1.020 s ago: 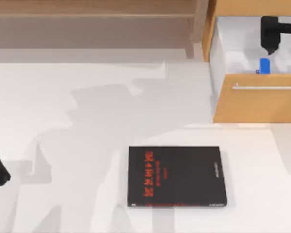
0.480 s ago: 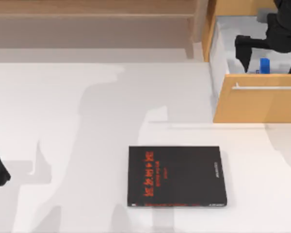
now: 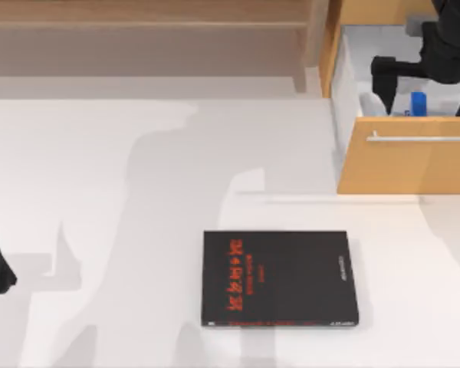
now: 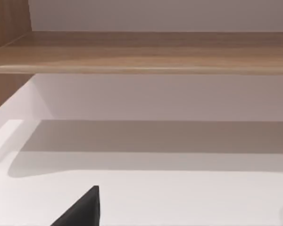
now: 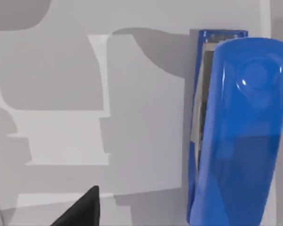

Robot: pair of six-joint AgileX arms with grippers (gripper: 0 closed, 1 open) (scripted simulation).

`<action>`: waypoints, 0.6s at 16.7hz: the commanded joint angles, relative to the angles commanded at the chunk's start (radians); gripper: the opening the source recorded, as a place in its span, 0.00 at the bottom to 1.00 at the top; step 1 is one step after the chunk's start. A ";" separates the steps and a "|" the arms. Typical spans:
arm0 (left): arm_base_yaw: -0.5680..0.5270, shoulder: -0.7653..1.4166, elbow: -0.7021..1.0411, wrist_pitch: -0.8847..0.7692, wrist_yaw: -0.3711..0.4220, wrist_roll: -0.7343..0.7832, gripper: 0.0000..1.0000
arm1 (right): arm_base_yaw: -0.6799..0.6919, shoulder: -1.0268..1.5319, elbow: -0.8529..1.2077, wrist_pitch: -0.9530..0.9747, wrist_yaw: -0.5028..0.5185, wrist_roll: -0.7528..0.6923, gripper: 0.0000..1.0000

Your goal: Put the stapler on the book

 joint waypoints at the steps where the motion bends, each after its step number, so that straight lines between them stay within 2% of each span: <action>1: 0.000 0.000 0.000 0.000 0.000 0.000 1.00 | 0.000 -0.002 -0.005 0.004 0.000 0.000 1.00; 10: 0.000 0.000 0.000 0.000 0.000 0.000 1.00 | 0.002 -0.010 -0.061 0.050 -0.001 0.000 1.00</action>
